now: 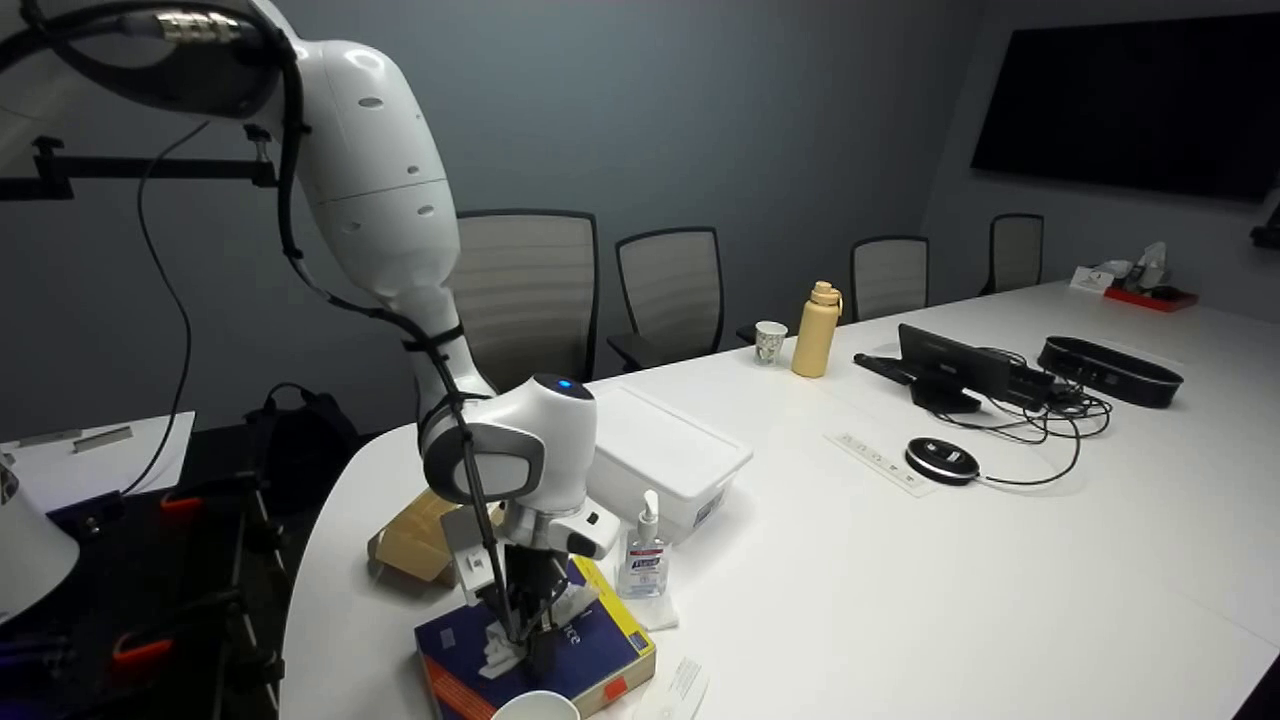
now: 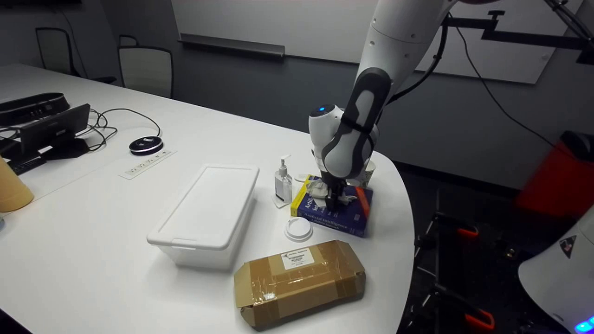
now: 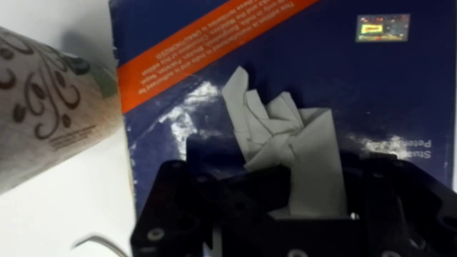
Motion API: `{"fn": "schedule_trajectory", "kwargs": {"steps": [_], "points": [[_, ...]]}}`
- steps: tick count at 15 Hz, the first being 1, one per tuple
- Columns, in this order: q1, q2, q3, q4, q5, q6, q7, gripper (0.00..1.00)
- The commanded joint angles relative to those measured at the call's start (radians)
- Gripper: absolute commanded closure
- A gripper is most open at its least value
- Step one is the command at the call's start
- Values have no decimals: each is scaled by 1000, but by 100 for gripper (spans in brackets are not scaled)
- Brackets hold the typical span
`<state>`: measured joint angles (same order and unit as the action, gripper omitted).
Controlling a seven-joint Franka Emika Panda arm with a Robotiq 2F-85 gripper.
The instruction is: Use the tissue to clean the book's front cover
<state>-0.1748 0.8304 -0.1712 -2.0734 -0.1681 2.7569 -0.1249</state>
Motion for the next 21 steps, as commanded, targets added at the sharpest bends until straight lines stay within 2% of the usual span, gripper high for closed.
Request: {"fn": "schedule_trajectory", "kwargs": {"steps": [1,4,6,9,21], "points": [[-99,-49,129,-53,48,-38,-115,100],[-150,-65,198,-74,86,-85,-182,100],[-144,-74,198,-88,101,-118,-175,100],[-99,-95,149,-119,98,-134,-111,100],[87,-135,-123,-231,40,-49,187,100]]}}
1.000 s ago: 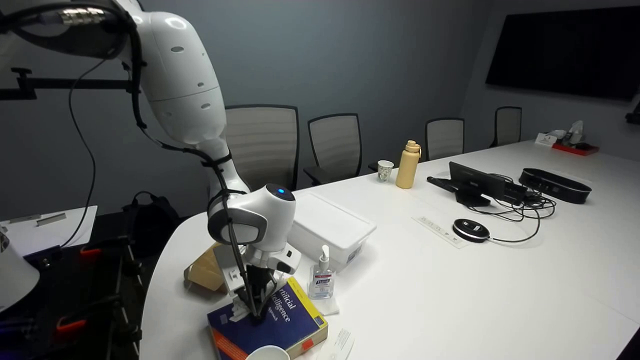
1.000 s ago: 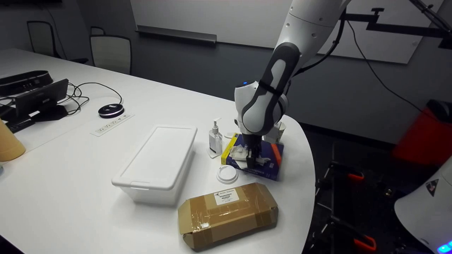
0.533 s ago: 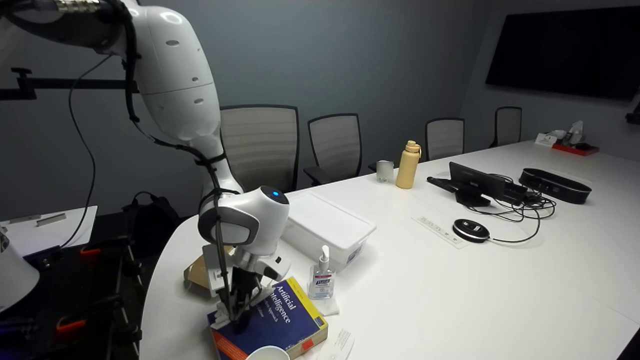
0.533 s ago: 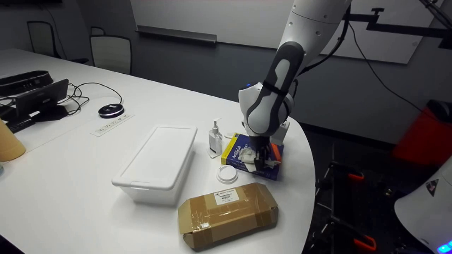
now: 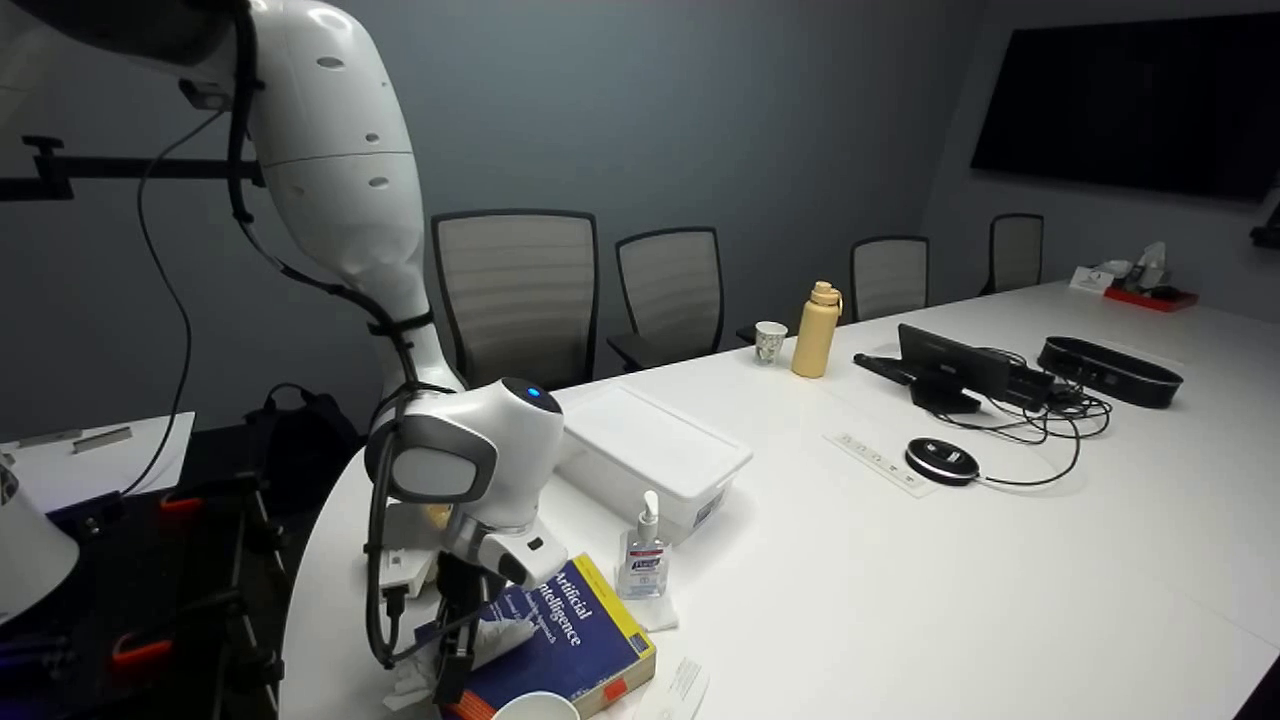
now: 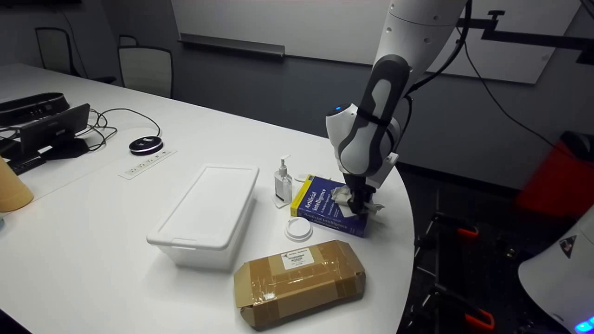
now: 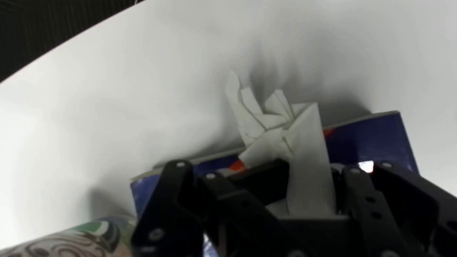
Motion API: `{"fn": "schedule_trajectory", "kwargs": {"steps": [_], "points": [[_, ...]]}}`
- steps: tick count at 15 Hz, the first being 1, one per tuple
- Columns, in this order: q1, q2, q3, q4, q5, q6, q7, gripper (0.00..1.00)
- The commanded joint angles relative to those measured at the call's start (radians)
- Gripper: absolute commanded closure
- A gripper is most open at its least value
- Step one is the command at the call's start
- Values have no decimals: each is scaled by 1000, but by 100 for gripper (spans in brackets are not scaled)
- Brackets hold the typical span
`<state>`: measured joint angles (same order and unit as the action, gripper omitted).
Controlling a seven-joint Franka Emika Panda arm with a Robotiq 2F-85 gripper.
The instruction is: Use the tissue to clean the book's front cover
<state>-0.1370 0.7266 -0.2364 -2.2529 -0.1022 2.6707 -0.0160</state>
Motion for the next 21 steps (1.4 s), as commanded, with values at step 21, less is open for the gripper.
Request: {"fn": "schedule_trajectory", "kwargs": {"steps": [21], "points": [[181,-151,79,-65,-80,123,25,100]]}}
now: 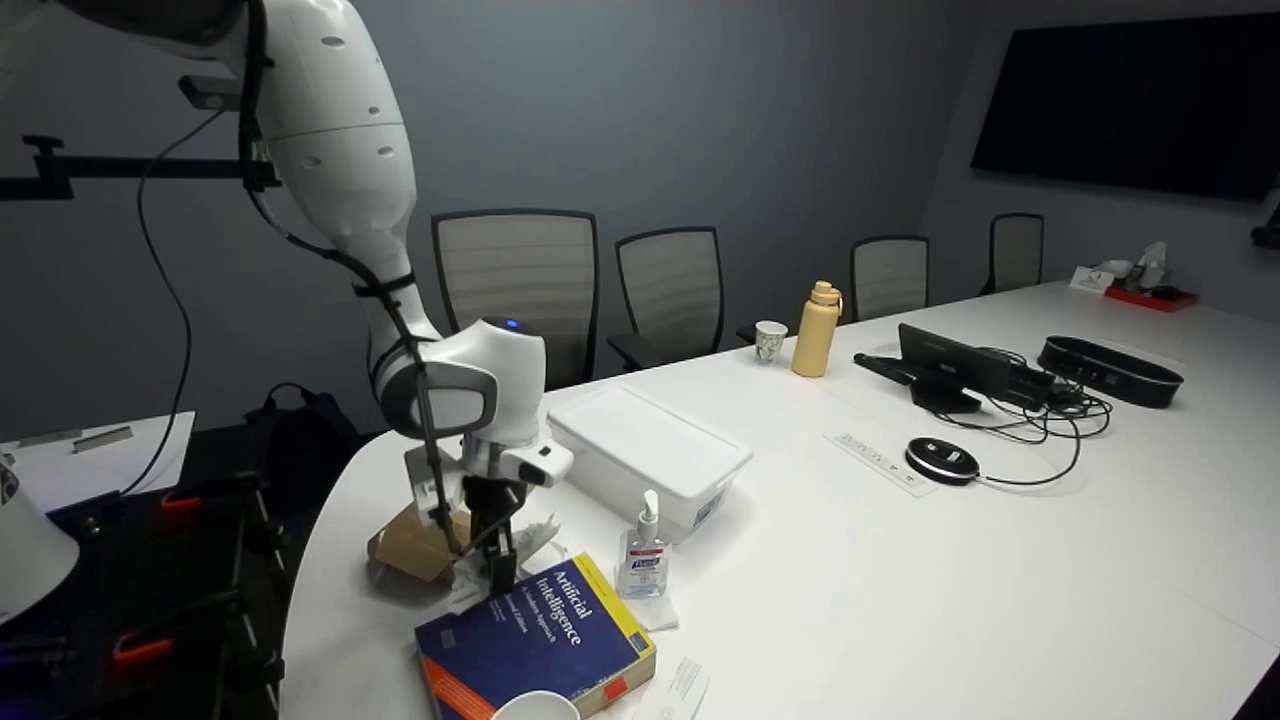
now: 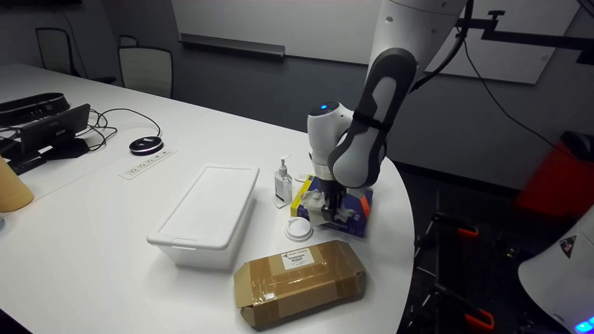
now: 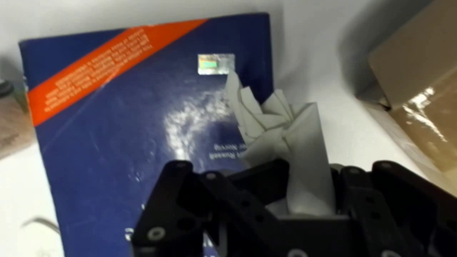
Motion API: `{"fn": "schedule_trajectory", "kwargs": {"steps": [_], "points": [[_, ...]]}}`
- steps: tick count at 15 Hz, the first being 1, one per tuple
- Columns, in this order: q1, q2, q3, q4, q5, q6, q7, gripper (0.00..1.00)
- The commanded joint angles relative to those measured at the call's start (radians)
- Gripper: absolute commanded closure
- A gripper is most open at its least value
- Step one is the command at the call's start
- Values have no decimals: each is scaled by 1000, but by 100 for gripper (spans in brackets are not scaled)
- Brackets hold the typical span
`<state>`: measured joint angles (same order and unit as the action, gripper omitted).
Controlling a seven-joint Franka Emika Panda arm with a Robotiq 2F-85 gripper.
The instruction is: Use the tissue to clean the book's front cover
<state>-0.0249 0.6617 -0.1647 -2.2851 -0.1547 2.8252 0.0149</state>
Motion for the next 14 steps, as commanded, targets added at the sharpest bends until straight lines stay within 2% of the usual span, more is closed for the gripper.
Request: {"fn": "schedule_trajectory", "kwargs": {"steps": [1,6,9,14], "points": [[100,-102,10,-29,-41,-40,-2,100],[224,-89,5,42,-113,-90,34,100],[242,-44,15,85,-136,-93,28,100],[272,48,-5,162,-182,-82,39,100]]}}
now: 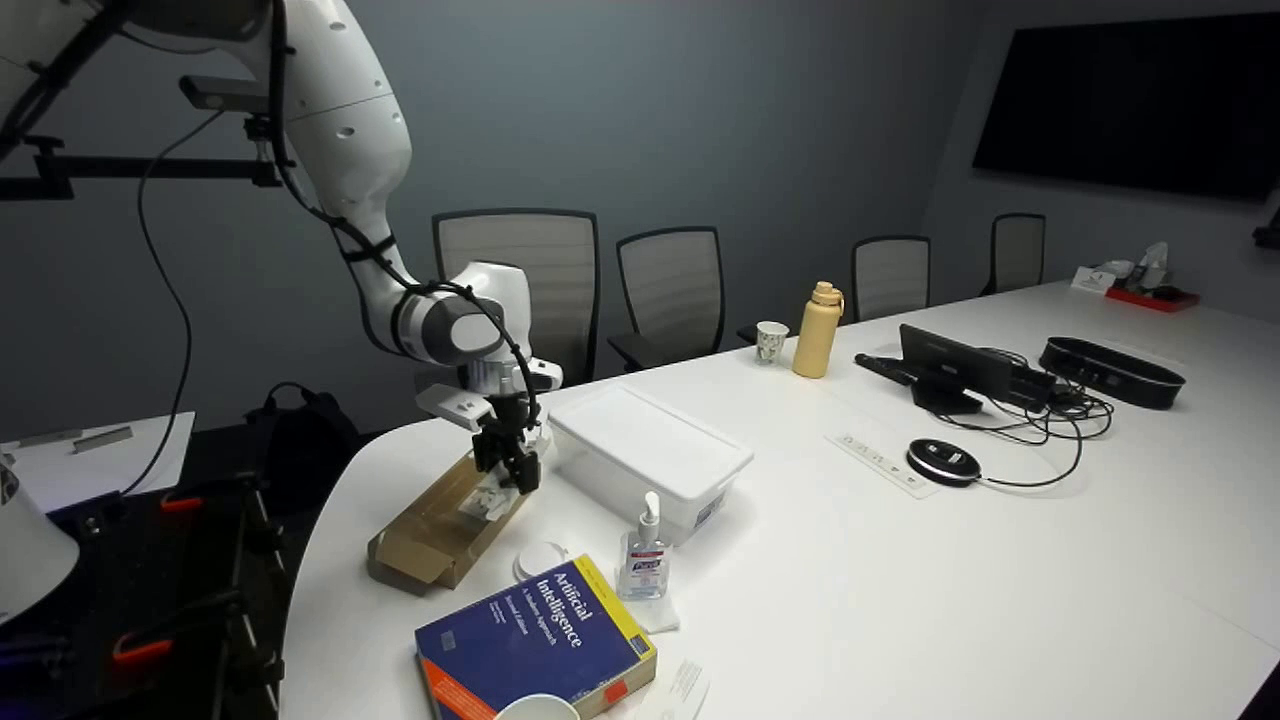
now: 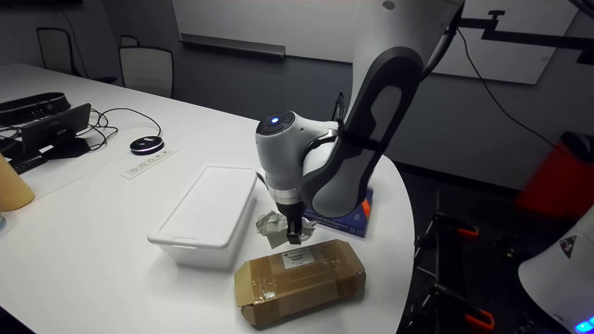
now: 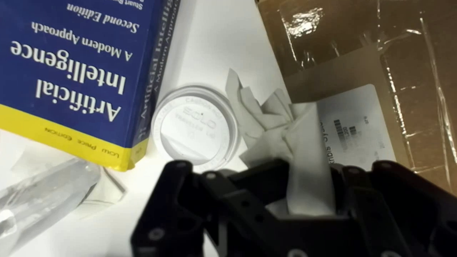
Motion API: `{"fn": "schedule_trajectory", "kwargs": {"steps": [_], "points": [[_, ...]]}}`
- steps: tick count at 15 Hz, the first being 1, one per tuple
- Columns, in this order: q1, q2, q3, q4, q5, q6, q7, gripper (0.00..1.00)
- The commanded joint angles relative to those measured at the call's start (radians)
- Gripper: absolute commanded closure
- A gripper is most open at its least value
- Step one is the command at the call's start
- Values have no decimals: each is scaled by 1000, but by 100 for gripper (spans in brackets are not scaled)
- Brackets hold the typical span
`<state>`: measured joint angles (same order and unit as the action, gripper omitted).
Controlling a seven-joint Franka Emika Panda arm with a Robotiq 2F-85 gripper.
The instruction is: Use the tissue to clean the book's front cover
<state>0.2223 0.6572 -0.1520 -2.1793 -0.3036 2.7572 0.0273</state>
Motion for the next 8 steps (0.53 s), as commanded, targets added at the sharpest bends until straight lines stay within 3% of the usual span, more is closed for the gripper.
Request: {"fn": "schedule_trajectory", "kwargs": {"steps": [1,8], "points": [[30,75,-23,76,-40,-9,29,100],[51,187,-39,201,-55,-10,25,100]]}}
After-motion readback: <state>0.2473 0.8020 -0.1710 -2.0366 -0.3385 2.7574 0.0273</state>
